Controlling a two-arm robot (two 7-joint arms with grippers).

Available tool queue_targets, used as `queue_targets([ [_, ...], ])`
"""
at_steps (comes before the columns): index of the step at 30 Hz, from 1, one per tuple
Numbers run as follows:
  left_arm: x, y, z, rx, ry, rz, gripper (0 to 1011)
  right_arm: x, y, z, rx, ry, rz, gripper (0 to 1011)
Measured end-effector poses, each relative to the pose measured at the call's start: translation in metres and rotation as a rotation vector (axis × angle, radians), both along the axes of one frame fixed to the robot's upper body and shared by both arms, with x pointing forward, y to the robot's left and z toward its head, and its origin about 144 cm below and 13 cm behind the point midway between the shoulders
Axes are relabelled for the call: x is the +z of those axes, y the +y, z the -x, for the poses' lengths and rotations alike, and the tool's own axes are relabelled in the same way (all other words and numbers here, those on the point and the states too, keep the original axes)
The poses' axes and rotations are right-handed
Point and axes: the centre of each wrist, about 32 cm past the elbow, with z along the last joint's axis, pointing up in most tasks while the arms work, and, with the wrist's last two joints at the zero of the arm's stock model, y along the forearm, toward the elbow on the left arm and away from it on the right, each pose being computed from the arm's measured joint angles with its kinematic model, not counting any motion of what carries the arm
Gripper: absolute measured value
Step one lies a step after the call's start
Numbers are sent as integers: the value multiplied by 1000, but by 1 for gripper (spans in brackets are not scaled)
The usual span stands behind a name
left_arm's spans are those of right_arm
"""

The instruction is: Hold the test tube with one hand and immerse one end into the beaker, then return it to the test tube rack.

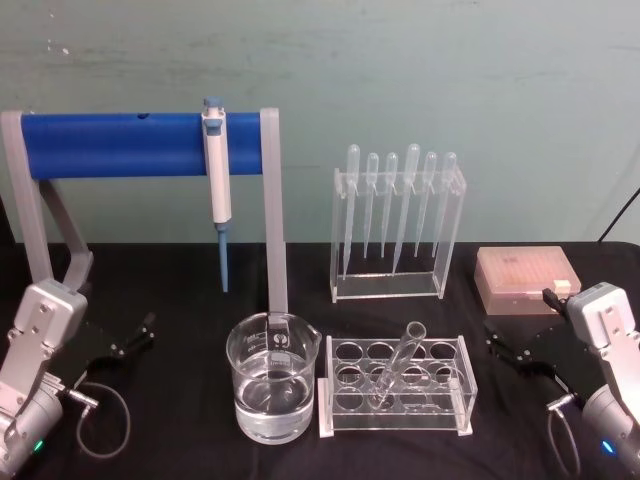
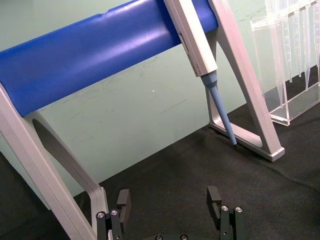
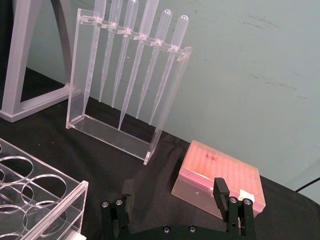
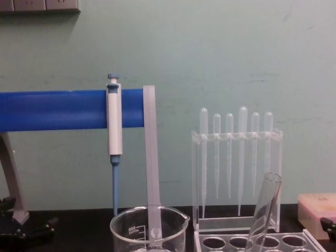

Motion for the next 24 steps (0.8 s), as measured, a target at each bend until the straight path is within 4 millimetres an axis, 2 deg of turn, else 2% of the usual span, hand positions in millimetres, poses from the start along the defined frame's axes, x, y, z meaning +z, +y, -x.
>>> queue_targets([
  [24, 0, 0, 0, 0, 0, 0, 1000, 0, 0, 0, 0, 0, 0, 1000],
])
